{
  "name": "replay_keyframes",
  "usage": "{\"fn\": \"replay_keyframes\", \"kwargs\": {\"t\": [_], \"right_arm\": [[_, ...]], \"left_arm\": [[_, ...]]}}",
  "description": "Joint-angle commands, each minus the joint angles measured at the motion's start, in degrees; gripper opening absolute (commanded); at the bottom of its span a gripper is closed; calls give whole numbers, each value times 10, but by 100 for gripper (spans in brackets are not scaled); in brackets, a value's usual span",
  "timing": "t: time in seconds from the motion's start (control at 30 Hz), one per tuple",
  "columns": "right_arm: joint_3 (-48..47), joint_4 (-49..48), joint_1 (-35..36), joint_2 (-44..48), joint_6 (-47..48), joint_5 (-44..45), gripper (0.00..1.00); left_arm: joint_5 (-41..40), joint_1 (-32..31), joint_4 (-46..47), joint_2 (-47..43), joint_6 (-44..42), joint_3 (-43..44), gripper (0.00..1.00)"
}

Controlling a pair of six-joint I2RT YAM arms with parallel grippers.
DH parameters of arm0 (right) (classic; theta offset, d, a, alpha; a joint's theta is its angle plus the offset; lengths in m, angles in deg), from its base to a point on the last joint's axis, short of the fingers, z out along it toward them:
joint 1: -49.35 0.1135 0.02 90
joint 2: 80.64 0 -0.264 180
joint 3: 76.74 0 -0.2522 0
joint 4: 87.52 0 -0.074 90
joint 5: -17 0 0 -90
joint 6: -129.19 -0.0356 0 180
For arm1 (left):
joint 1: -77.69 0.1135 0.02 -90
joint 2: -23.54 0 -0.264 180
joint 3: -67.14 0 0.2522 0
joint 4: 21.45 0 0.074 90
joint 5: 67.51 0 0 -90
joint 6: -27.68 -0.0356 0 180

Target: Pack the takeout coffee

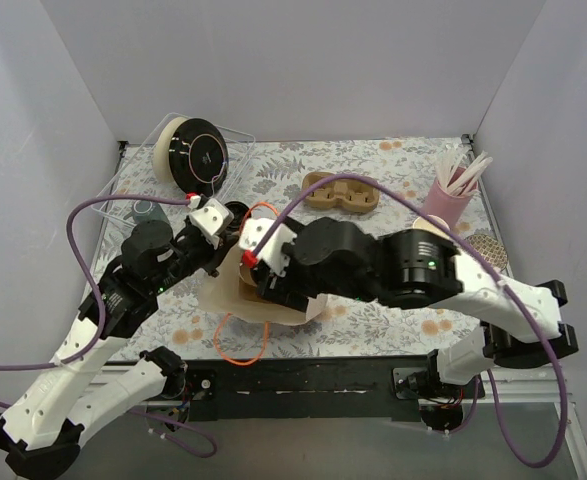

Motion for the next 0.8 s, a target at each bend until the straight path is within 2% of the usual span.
{"fn": "replay_keyframes", "kwargs": {"t": [0.0, 0.13, 0.3, 0.37, 0.5, 0.77], "right_arm": [[17, -11, 19, -17, 67, 139, 45], [77, -51, 22, 1, 110, 155, 44], [93, -35, 23, -22, 167, 162, 43], [97, -32, 22, -32, 182, 165, 43], [170, -59, 20, -17, 230, 154, 43], [244, -65, 6, 0, 240, 106, 43]], "left_arm": [[-24, 3, 41, -8, -23, -4, 0], [-42, 3, 52, -8, -12, -4, 0], [-53, 3, 30, 6, 29, 8, 0], [-47, 3, 26, 4, 38, 4, 0], [-18, 3, 34, -13, 46, -20, 0], [24, 2, 42, -45, 28, -43, 0]]}}
